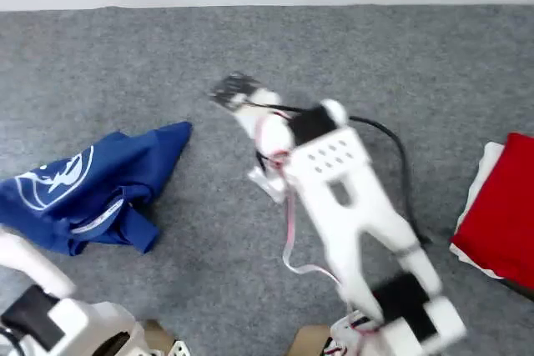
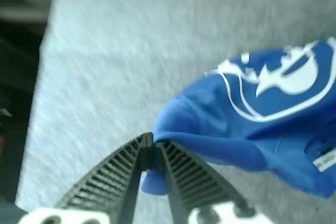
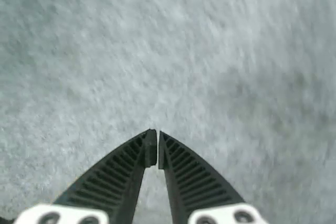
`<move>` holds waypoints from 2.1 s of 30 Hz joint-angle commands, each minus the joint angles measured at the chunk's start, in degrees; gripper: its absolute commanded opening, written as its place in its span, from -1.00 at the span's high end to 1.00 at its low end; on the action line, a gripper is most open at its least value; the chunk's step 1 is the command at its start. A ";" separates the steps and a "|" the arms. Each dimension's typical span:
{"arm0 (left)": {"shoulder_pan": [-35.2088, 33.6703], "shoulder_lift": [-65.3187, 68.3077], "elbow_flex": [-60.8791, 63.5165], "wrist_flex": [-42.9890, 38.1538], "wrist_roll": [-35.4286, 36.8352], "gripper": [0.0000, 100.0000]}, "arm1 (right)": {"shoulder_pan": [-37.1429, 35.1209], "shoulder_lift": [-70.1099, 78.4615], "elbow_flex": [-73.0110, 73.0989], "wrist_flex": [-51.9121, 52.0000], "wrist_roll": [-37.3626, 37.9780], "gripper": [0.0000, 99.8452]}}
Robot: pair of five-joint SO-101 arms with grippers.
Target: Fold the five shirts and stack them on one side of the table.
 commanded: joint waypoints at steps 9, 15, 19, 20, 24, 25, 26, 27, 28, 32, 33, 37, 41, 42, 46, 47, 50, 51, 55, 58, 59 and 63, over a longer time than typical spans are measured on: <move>-6.68 8.53 -2.07 -0.88 -1.32 0.99 | -7.43 34.95 -43.87 5.32 -0.53 0.60; -7.82 11.96 -2.07 -2.81 -1.23 0.99 | -12.26 49.45 -62.33 5.05 2.37 0.60; -7.82 14.33 -2.07 -3.69 -1.14 0.99 | -13.85 58.59 -71.47 4.00 6.86 0.60; -7.82 14.86 -2.07 -4.04 -1.14 0.99 | -13.93 60.79 -73.67 3.56 7.12 0.60; -7.82 16.44 -2.07 -4.40 -0.97 0.99 | -13.67 68.18 -81.32 0.66 7.12 0.60; -7.82 16.70 -2.07 -4.40 -0.97 0.99 | -13.67 69.58 -82.73 0.04 7.12 0.60; -7.82 16.88 -2.07 -4.40 -0.97 0.99 | -13.67 70.73 -84.04 -0.57 7.12 0.60; -7.82 16.97 -2.07 -4.40 -0.97 0.99 | -13.76 71.78 -85.27 -1.01 7.12 0.60; -7.74 17.05 -2.07 -4.40 -0.97 0.99 | -13.85 72.40 -86.42 -1.27 7.12 0.60; -7.38 16.62 -2.07 -4.40 -0.97 0.99 | -13.93 73.19 -90.02 -0.66 6.86 0.60; -6.86 16.53 -2.42 -4.40 -0.97 0.99 | -13.85 73.10 -90.90 0.04 6.86 0.60; -4.40 14.59 -2.24 -4.40 -0.88 0.99 | -13.76 73.10 -94.07 3.82 6.86 0.60; 0.70 9.32 -2.07 -4.04 0.35 0.99 | -13.58 71.60 -94.07 7.43 6.86 0.60; 2.37 7.74 -2.07 -4.04 1.05 0.99 | -13.32 71.16 -94.07 8.31 6.86 0.60; 10.99 1.58 -2.07 -3.69 2.81 0.99 | -10.86 67.74 -94.07 11.74 6.77 0.60; 13.27 0.18 -2.07 -3.60 3.78 0.99 | -9.71 66.68 -94.07 11.82 6.68 0.60; 20.48 -3.52 -2.33 -3.60 8.00 0.99 | -5.41 62.64 -94.07 11.91 4.92 0.60; 23.12 -4.75 -2.42 -3.87 9.41 0.99 | -3.82 61.41 -94.07 11.91 4.66 0.60; 34.64 -9.14 -2.51 -4.75 14.07 0.99 | 3.65 56.66 -94.07 12.00 3.96 0.60; 43.43 -11.43 -3.21 -6.95 18.20 0.99 | 10.15 53.76 -93.98 12.00 3.96 0.60; 45.89 -11.87 -4.00 -7.82 19.69 0.99 | 12.44 52.97 -93.98 12.09 3.96 0.60; 55.74 -11.96 -8.48 -10.73 24.44 0.99 | 22.02 49.89 -93.98 12.09 3.96 0.60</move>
